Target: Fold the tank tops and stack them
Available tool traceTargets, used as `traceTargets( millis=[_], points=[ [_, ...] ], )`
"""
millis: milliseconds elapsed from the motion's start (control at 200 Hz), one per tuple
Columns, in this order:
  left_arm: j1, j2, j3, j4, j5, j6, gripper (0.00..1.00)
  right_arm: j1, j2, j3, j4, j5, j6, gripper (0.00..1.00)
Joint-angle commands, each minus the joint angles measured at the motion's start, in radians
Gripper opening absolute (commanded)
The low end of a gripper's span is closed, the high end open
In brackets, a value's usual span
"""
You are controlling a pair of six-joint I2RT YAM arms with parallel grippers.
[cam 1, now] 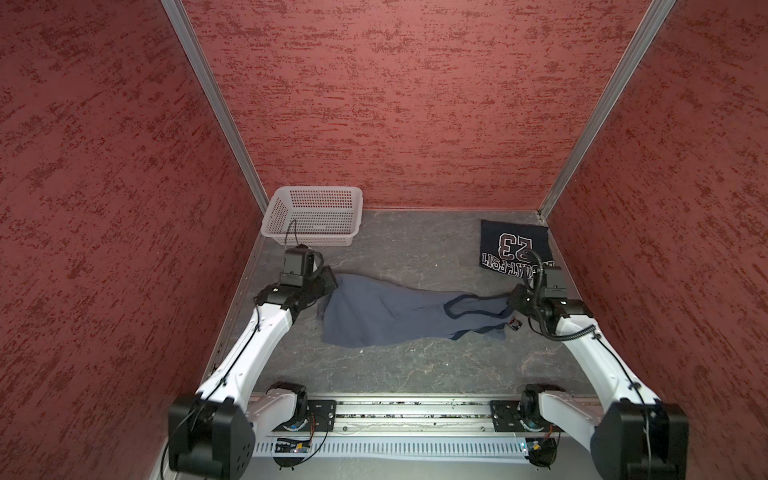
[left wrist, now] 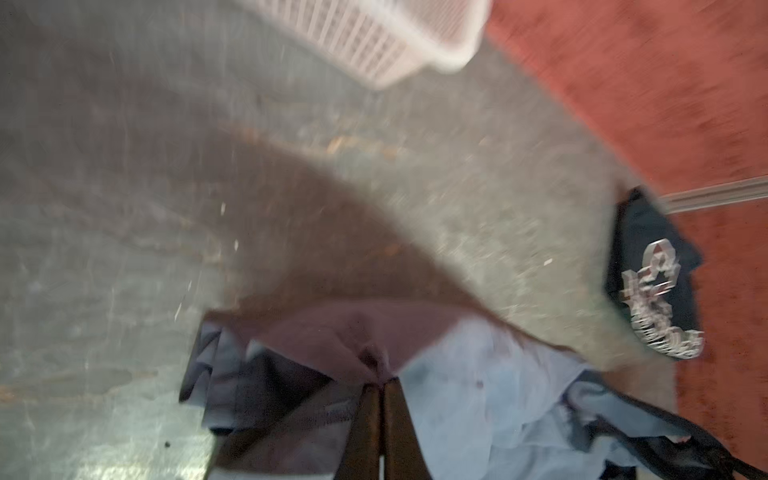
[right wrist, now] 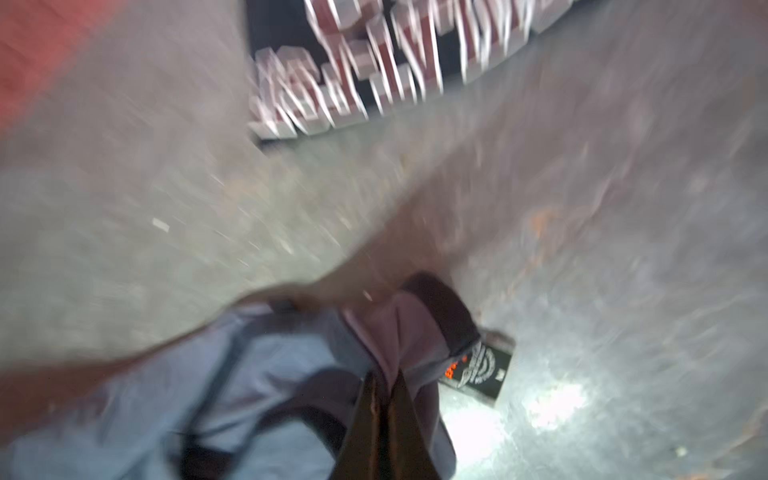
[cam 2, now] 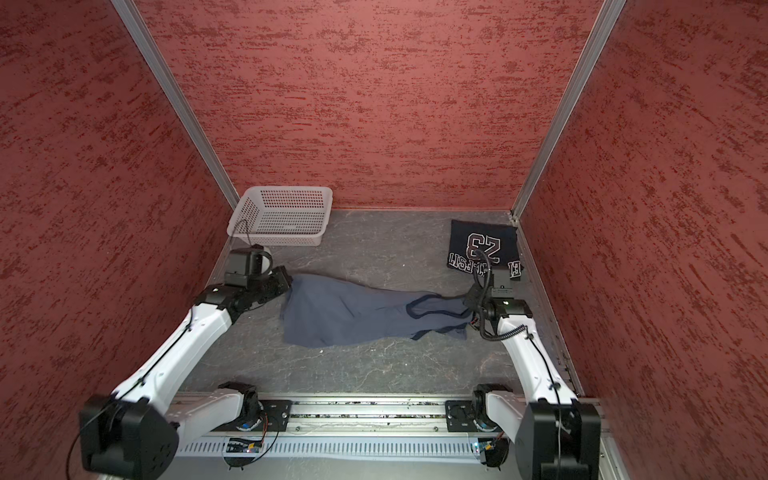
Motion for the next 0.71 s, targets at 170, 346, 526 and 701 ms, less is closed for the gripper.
traceTargets(
  millis=[170, 346, 526, 701],
  points=[
    [0.011, 0.101, 0.041, 0.068, 0.041, 0.007, 0.00, -0.003, 0.210, 0.137, 0.158, 0.070, -0.003, 0.00],
    [0.015, 0.096, 0.043, 0.082, 0.035, 0.001, 0.00, 0.011, 0.183, 0.173, 0.095, 0.220, -0.030, 0.51],
    [0.024, 0.073, 0.014, 0.094, 0.008, -0.001, 0.00, 0.057, 0.070, 0.188, -0.014, 0.324, -0.057, 0.61],
    [0.031, 0.053, -0.004, 0.111, 0.006, -0.014, 0.00, 0.213, 0.077, 0.228, -0.017, 0.132, -0.025, 0.60]
  ],
)
